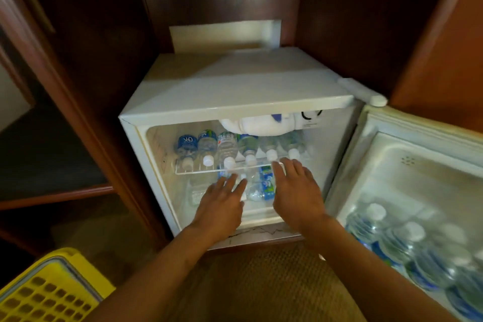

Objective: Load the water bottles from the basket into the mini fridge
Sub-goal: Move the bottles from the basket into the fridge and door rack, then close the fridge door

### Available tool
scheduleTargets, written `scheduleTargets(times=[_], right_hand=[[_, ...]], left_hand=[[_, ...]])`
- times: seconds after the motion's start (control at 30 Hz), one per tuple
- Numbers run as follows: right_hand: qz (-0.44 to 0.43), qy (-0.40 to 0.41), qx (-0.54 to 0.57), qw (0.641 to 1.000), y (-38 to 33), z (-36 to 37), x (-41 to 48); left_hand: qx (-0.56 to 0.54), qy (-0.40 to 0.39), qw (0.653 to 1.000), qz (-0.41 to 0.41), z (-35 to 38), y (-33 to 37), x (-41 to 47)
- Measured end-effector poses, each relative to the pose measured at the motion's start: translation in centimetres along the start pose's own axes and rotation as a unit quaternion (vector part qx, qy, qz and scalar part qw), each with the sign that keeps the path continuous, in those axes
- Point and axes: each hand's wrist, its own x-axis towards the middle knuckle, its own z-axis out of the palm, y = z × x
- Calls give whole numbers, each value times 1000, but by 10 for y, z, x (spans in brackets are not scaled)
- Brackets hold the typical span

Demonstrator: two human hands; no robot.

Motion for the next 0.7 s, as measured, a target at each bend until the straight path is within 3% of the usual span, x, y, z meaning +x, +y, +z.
scheduleTargets(times=[0.17,0.27,0.47,0.57,0.7], right_hand=[[93,203,-55,973,42,-118,-85],[203,245,-81,944,100,-163,-139],[406,102,-66,906,217,-214,-221],[406,35,-49,912,244,-219,-240],[383,19,-38,923,241,-226,-252]], left_hand=[[-21,75,993,89,-57,90,-41],[-47,106,982,150,-90,159,-54],[-57,101,954,275,-137,294,-48],[-57,49,955,287,-151,339,-33],[-34,-8,963,269,-154,368,-23]])
